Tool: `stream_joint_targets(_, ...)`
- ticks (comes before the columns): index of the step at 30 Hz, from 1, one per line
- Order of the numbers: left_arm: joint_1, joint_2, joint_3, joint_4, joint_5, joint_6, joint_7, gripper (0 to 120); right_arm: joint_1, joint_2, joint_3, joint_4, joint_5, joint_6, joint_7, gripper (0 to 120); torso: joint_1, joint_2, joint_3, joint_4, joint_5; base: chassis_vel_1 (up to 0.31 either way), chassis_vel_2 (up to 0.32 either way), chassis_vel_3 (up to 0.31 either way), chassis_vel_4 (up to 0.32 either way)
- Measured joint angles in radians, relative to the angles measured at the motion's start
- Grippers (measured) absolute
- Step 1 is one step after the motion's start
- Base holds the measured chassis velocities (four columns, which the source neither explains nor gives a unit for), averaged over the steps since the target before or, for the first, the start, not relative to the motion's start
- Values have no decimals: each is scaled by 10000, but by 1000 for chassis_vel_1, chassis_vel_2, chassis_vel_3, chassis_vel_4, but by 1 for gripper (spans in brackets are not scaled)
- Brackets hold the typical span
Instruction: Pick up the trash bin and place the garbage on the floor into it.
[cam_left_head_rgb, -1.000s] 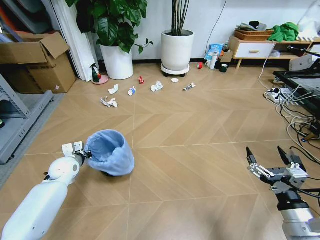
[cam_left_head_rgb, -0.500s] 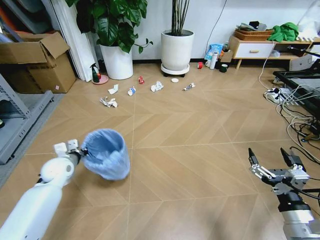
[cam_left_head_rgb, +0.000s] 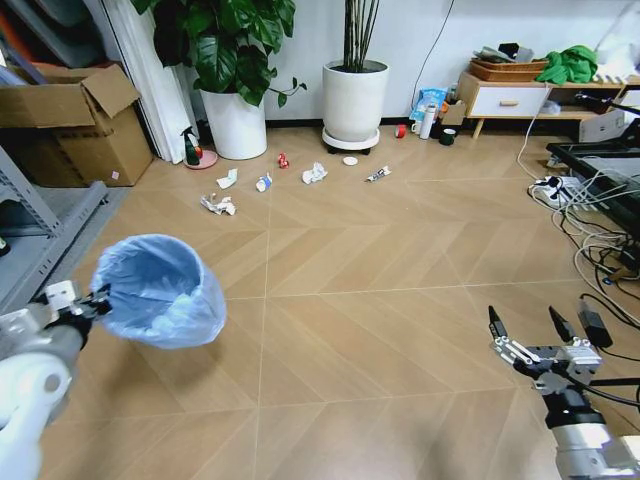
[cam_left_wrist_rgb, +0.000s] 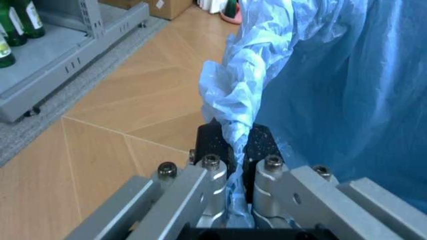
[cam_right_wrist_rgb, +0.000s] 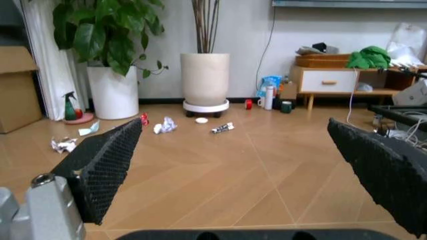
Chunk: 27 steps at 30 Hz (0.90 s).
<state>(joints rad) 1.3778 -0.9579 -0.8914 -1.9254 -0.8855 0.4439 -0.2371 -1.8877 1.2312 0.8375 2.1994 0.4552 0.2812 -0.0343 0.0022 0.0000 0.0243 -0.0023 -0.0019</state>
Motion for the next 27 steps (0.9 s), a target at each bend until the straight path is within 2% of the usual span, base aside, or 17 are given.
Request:
stream_joint_targets(10,933,-341,-679,-451,50,-187,240,0,171,5,-98,-202,26,100,-126,100,-1,0,0,-2,-1,-70,69,70,-82)
stream_joint_targets(13,1045,-522,-661,-567,176,-201,259,0,186,-63,-46,-268,26,252,-209,100,2,0,2,-8,-1,-187,187,188,-175)
stream_joint_targets(19,1008,-541,-550,-652,202,-184,189,0,185,-62,-24,-297,-47,426,-294,100,2,0,3,-2,4,-215,235,212,-225)
stream_joint_targets(21,960,-563,-491,-657,204,-155,144,0,181,-72,2,-298,-77,485,-319,100,6,-1,5,-8,-3,-188,244,189,-235)
stream_joint_targets(27,960,-583,-442,-716,210,-104,65,0,181,-110,38,-312,-83,576,-375,100,4,0,3,-2,1,-69,175,58,-171)
